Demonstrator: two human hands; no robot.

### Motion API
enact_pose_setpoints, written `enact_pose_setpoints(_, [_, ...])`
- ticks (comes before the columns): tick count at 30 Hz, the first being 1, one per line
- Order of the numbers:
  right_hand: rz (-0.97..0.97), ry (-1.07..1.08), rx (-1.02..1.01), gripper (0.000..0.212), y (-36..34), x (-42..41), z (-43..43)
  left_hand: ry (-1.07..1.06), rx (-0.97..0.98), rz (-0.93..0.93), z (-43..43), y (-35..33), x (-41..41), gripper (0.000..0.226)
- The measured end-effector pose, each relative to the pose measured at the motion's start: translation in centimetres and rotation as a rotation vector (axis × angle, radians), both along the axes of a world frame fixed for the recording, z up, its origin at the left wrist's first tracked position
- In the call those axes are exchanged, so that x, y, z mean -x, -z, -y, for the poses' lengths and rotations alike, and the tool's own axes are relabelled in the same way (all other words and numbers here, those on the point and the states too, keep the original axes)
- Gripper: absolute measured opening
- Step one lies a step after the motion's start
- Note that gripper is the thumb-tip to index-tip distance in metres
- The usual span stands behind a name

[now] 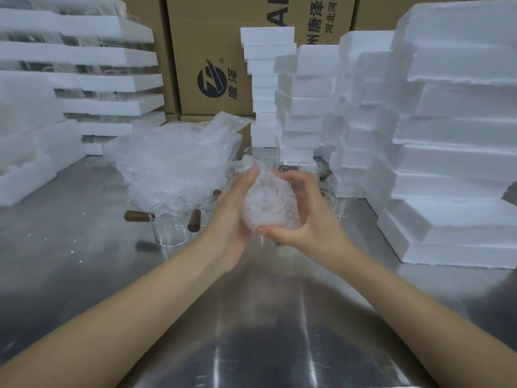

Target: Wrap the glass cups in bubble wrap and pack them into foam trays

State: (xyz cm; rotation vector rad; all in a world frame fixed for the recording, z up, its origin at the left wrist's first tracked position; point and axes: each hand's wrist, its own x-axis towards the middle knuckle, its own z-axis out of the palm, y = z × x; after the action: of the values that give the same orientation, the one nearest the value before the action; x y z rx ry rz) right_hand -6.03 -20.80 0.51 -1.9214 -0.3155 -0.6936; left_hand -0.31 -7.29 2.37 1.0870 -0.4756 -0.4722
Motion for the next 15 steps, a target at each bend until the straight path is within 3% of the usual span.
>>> enact_pose_setpoints(4, [0.135,0.086,0.242,0.084,0.4,-0.2,0.5,-0.033,-0.082,0.047,0.1,0.1,-0.5,0.038])
enact_pose_setpoints(6, [0.179,0.115,0.291,0.082,0.6,-0.3,0.6,-0.069,-0.117,0.106,0.2,0.3,-0.5,0.044])
enact_pose_setpoints(9, [0.219,0.130,0.359,0.077,0.4,-0.3,1.0,-0.214,-0.341,0.361,0.4,1.0,-0.4,0.069])
enact_pose_setpoints(11, [0.262,0.146,0.424,0.078,0.4,-0.3,1.2,-0.343,-0.482,0.558,0.3,1.5,-0.4,0.055])
enact_pose_setpoints(15, [0.331,0.211,0.502,0.079,0.7,-0.4,0.9,-0.355,-0.568,0.720,0.0,1.2,-1.1,0.040])
